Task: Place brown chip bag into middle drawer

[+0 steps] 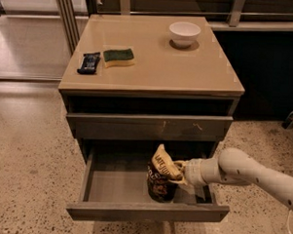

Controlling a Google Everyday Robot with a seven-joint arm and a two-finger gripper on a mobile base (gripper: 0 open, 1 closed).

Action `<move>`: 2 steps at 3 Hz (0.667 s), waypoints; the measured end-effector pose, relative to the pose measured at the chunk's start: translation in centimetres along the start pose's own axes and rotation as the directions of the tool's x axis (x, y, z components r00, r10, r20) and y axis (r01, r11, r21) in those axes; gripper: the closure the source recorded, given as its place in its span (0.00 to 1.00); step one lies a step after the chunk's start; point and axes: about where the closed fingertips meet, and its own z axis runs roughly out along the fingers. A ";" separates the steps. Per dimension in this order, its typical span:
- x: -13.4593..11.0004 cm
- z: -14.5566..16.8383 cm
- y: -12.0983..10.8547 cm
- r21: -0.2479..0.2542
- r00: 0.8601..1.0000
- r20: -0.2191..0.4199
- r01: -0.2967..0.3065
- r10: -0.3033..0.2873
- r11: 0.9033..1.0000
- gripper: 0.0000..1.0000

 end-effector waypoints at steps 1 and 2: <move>0.0 0.0 0.0 0.000 1.000 0.000 0.000 0.000 1.000 0.35; 0.0 0.0 0.0 0.000 1.000 0.000 0.000 0.000 1.000 0.12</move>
Offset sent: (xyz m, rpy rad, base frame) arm 0.0000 0.0000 0.0000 0.0000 0.0000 0.0000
